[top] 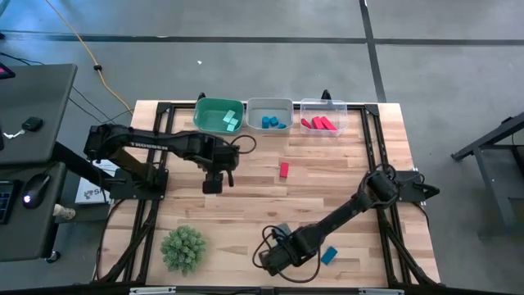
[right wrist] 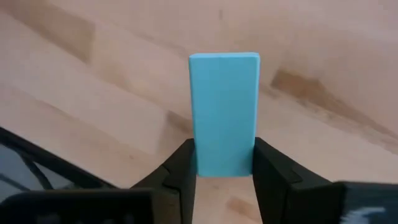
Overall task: Sort & place blocks by color
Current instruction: Put the light blue block into the green bin
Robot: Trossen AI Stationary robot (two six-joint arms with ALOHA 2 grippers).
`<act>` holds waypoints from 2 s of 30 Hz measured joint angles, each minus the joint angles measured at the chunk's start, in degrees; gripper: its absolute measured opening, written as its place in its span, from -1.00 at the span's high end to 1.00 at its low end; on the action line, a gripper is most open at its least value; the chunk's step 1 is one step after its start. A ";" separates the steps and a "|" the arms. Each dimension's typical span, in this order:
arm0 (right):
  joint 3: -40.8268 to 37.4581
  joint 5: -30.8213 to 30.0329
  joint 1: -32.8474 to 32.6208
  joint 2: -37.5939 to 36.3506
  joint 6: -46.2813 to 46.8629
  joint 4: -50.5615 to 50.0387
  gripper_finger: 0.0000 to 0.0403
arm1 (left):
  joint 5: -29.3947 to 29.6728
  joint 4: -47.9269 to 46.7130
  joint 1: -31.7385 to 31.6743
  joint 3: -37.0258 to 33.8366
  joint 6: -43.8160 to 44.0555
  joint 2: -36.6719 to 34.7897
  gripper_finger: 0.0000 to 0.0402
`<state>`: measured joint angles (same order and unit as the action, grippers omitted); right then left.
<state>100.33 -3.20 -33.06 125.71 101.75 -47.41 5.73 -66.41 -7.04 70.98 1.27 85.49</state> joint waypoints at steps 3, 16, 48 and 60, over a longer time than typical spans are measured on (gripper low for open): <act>0.00 -2.99 0.49 -1.36 -0.02 0.03 0.51 | -1.96 0.04 -1.51 0.00 -1.48 0.00 0.13; 0.07 -11.88 6.23 -7.56 -10.19 -1.69 0.51 | -8.18 4.09 -8.87 0.00 -4.08 0.00 0.13; 0.13 -4.14 35.01 -20.37 -76.88 -7.16 0.51 | -34.90 20.17 -25.33 0.00 30.47 0.00 0.13; 0.13 -2.58 38.37 -20.37 -89.27 -7.27 0.51 | -35.12 28.15 -24.56 0.00 39.18 0.00 0.13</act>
<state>100.47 -5.78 5.31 105.34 12.48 -54.68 -29.39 -38.26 -31.59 70.98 40.45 85.49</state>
